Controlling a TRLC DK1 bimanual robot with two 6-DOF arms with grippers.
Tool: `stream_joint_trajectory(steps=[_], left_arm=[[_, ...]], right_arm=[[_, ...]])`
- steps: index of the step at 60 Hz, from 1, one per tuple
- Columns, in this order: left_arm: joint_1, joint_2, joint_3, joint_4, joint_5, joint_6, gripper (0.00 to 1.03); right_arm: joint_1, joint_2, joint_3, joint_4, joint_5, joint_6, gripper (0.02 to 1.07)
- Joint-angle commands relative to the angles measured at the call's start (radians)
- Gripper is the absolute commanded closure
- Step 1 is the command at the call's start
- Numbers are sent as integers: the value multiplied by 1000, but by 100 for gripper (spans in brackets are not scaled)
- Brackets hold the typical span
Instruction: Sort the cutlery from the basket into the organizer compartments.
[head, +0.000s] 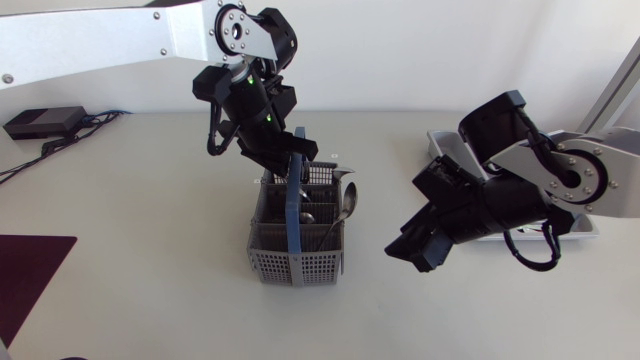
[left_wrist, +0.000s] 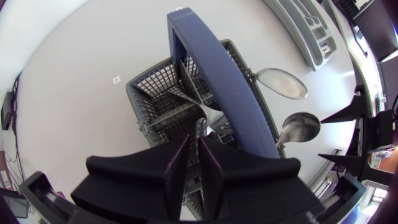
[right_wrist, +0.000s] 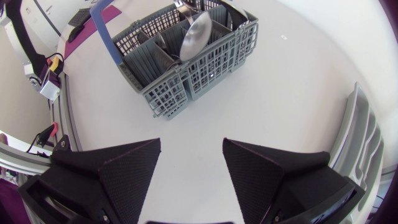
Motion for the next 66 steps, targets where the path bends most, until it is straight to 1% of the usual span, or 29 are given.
stream_joint_trajectory(steps=[1, 3, 6, 23, 52, 58, 66], left_arm=[[-4, 20, 4, -13, 1, -10, 96], [-3, 17, 1, -13, 1, -7, 99], [2, -2, -22, 7, 3, -1, 100], [14, -32, -95, 68, 3, 22, 100], [-20, -192, -100, 64, 1, 73, 100], [-28, -220, -100, 52, -25, 79, 100], [-17, -253, -109, 41, -30, 90, 100]], right_arm=[[-2, -11, -35, -5, 3, -16, 34], [-2, -11, -37, -5, 3, -16, 34], [-4, -12, -38, -5, 3, -19, 34], [-1, -12, -44, -1, 3, -21, 34], [10, -17, -43, -1, 5, -17, 34], [12, -29, -38, -7, 5, -17, 34], [19, -43, -38, -16, 5, -17, 34]])
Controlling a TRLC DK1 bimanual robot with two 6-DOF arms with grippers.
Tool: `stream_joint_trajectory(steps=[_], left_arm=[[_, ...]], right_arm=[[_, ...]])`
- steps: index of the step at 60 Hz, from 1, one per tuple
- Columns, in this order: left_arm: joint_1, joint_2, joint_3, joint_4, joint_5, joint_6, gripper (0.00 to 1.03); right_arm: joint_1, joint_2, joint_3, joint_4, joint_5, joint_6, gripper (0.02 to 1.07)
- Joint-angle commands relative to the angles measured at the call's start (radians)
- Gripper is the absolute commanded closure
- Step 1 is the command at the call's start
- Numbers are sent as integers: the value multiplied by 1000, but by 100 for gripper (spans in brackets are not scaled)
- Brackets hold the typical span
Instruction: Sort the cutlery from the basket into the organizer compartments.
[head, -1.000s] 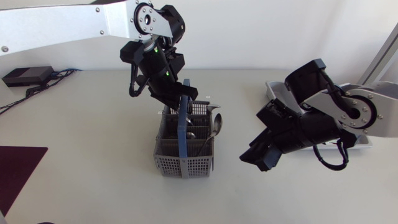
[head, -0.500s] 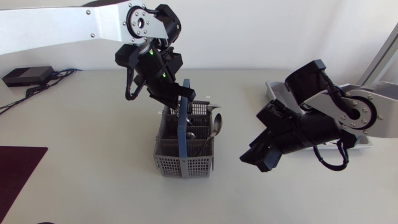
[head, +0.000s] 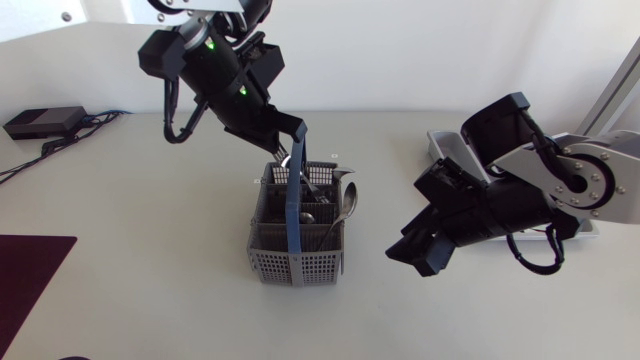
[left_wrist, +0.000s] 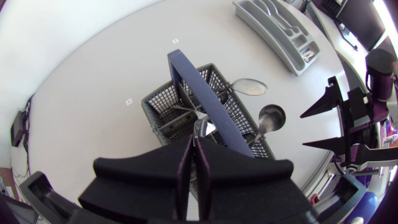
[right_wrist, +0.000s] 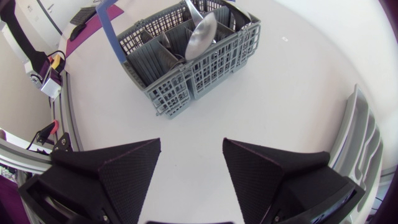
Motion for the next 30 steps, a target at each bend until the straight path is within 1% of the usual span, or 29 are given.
stream_joint_trajectory(steps=[1, 13, 20, 30], left_arm=[[6, -40, -18, -19, -2, 21, 100], [48, -97, -61, -43, 12, 62, 100], [97, -141, -103, -43, 61, 95, 100], [195, -212, -164, -42, 156, 154, 100]], right_arm=[[13, -17, -25, -15, 5, -8, 34], [27, -34, -28, -27, 7, -2, 34], [36, -40, -28, -31, 8, 1, 34], [58, -50, -28, -33, 14, 7, 34]])
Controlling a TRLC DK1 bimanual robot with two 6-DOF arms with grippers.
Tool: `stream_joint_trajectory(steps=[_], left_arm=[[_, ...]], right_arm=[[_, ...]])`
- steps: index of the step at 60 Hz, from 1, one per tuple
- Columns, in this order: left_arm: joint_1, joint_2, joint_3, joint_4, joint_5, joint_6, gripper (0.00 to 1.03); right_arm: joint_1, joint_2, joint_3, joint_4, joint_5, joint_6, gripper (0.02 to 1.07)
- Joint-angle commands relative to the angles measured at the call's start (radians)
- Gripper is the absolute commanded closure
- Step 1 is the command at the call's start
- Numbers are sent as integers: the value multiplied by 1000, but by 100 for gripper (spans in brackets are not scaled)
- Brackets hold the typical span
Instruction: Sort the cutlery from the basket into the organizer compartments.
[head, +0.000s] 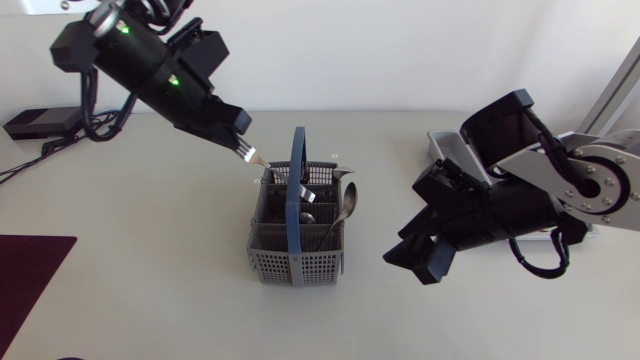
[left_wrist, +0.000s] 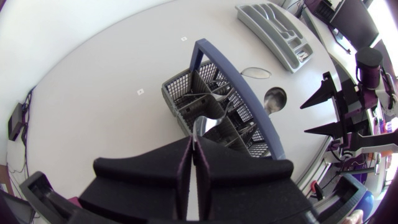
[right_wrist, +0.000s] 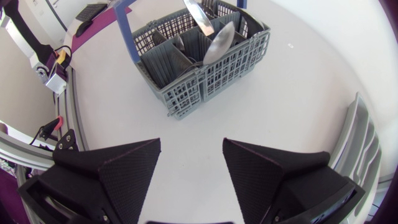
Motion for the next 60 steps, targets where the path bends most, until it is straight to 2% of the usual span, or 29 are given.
stream_joint_trajectory(steps=[1, 18, 29, 36, 48, 53, 60], left_arm=[[48, -56, -45, -17, 37, 52, 100], [223, -151, -91, -29, 267, 164, 100], [231, -185, 9, -112, 282, 236, 100], [200, -216, 93, -142, 258, 270, 100], [30, -260, 202, -139, 17, 282, 100], [-12, -267, 233, -121, -37, 279, 100], [-52, -267, 263, -95, -49, 256, 100]], right_arm=[[18, -13, -28, -10, 13, 6, 34], [45, -21, -21, -13, 30, 15, 34], [62, -87, 30, -31, 84, 5, 32], [70, -126, 110, -69, 113, -12, 25], [70, -157, 225, -105, 124, -38, 23], [70, -174, 240, -102, 124, -44, 23], [70, -211, 243, -76, 124, -49, 22]])
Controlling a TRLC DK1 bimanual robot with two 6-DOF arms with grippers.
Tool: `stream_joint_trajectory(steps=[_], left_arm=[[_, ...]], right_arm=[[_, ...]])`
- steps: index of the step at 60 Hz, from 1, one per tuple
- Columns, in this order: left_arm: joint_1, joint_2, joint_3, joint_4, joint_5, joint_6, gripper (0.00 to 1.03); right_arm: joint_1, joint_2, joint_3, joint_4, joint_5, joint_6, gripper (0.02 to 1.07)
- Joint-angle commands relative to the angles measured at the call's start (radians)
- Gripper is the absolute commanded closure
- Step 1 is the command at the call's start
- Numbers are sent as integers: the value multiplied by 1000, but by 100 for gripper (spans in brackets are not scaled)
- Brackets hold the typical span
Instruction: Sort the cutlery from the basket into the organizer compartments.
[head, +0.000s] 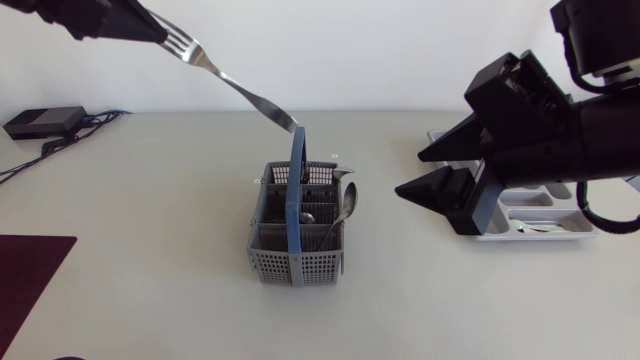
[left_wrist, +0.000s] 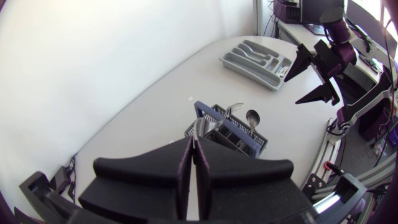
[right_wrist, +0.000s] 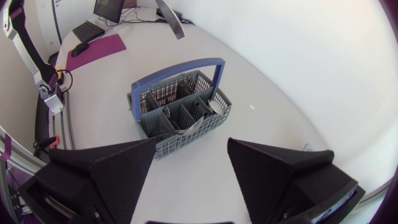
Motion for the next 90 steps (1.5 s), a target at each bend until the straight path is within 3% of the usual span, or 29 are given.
stream_joint_trajectory(steps=[1, 13, 25, 34, 39, 54, 72, 90], left_arm=[[-22, -3, 44, 30, -12, -13, 100], [-76, 99, 128, 42, 14, -143, 100], [-79, 293, 177, 5, 221, -257, 100], [-94, 454, 223, -37, 393, -312, 100], [-107, 529, 248, -62, 444, -324, 100], [-147, 639, 319, -125, 503, -327, 100], [-168, 676, 306, -143, 534, -316, 100], [-168, 689, 308, -160, 548, -298, 100]], right_arm=[[10, -33, 14, 12, 8, -13, 21], [36, -98, 6, 54, 49, -27, 20], [93, -154, -14, 95, 149, -60, 20], [104, -216, -104, 147, 178, -115, 20], [104, -243, -169, 179, 184, -148, 20], [108, -233, -304, 288, 199, -187, 20], [131, -119, -334, 405, 233, -181, 21], [151, 5, -314, 503, 275, -150, 60]])
